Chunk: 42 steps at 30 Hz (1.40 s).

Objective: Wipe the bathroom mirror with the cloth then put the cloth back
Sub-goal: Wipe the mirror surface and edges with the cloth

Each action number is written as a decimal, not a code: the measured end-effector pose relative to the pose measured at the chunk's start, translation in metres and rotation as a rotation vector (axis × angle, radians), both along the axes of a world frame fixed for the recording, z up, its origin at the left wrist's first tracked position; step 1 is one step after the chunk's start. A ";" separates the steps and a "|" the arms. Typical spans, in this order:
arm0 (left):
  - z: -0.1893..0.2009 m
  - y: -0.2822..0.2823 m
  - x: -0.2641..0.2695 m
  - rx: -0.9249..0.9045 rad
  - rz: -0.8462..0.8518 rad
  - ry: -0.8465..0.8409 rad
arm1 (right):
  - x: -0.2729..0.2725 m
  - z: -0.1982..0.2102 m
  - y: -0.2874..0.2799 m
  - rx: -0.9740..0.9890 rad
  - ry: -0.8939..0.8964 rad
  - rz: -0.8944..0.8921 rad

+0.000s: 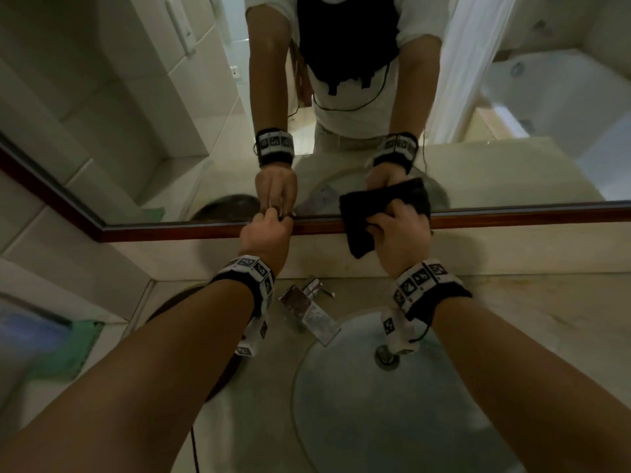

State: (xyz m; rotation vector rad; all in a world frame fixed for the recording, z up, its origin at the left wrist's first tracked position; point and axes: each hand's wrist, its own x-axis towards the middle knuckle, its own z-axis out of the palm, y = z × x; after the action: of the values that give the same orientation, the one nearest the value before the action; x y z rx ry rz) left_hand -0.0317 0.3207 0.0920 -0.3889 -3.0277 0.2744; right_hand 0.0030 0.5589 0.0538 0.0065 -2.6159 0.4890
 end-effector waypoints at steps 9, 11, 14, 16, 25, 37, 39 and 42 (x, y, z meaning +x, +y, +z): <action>-0.001 -0.001 0.000 -0.038 -0.031 0.033 | 0.024 0.000 0.102 -0.043 -0.058 -0.215; -0.001 -0.002 0.000 -0.052 -0.044 0.047 | 0.023 -0.001 0.096 -0.081 -0.059 -0.233; -0.003 -0.004 0.000 -0.053 -0.074 0.052 | 0.023 -0.007 0.083 -0.133 -0.027 -0.276; -0.005 -0.006 -0.002 -0.030 -0.097 0.064 | 0.020 -0.007 0.074 -0.147 -0.011 -0.291; -0.007 -0.012 -0.003 0.063 -0.143 0.090 | -0.008 -0.005 -0.044 -0.134 -0.052 -0.093; -0.006 -0.003 0.005 0.060 -0.019 0.084 | -0.007 0.003 -0.054 -0.003 -0.116 0.015; 0.000 0.002 0.003 0.071 0.038 0.071 | -0.008 0.002 -0.048 -0.009 -0.115 0.037; 0.010 0.011 0.002 0.076 0.126 -0.052 | -0.008 0.000 -0.029 -0.019 -0.100 0.061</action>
State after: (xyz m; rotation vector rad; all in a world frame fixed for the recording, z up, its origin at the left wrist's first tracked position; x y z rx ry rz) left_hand -0.0293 0.3317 0.1016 -0.2025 -3.1073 0.1580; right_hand -0.0048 0.5300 0.0539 0.0569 -2.7148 0.5489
